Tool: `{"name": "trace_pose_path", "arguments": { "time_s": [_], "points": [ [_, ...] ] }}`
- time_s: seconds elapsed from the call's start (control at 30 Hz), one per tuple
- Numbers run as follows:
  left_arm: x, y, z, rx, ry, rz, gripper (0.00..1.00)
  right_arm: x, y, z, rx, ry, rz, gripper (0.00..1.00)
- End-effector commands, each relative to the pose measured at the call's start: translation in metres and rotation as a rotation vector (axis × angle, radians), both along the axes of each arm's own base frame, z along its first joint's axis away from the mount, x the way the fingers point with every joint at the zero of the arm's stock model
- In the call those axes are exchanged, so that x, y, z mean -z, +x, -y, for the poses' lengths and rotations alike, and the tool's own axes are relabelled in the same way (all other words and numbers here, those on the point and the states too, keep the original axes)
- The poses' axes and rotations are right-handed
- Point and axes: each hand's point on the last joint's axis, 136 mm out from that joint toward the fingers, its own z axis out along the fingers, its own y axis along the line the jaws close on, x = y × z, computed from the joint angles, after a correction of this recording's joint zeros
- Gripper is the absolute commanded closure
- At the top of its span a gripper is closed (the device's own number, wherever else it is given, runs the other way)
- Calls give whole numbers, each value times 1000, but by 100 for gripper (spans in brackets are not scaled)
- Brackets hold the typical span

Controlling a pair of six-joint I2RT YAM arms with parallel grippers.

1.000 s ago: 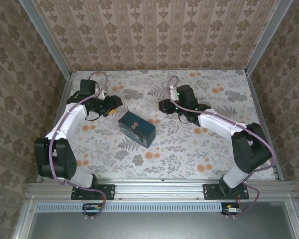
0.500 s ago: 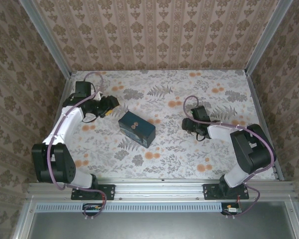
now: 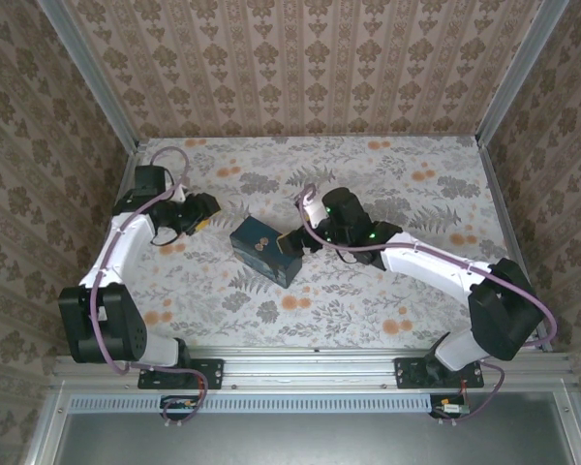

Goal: Unlock the padlock with the key

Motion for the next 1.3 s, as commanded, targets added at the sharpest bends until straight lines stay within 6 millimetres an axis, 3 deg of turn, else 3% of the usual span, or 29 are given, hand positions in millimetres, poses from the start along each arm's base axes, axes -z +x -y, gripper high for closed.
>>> {"name": "trace_pose_path", "arguments": {
  "time_s": [0.0,0.23,0.47,0.57,0.8,0.9,1.03,1.27],
  "points": [
    [-2,-8,-2,18,-8,14,49,5,-30,-38,-168,-36,-16,0],
    [-4,-8,0,20,-26,21,50,37,-40,-64,-217,-145,-28,0],
    [-7,-10,-2,16,-25,31,51,62,-28,-56,-149,-239,-5,0],
    [-9,-11,-5,9,-24,37,51,53,-26,-56,-144,-225,21,0],
    [-12,-10,-7,-4,-27,47,51,-6,-15,-54,-123,-198,155,0],
    [-11,-10,-7,-8,-30,45,51,-9,-8,-49,-124,-206,164,0],
    [-12,-11,-7,-7,-30,48,51,5,-4,-46,-151,-208,118,0],
    [-15,-13,-7,-4,-27,51,51,49,-2,-42,-193,-257,21,0]
  ]
}}
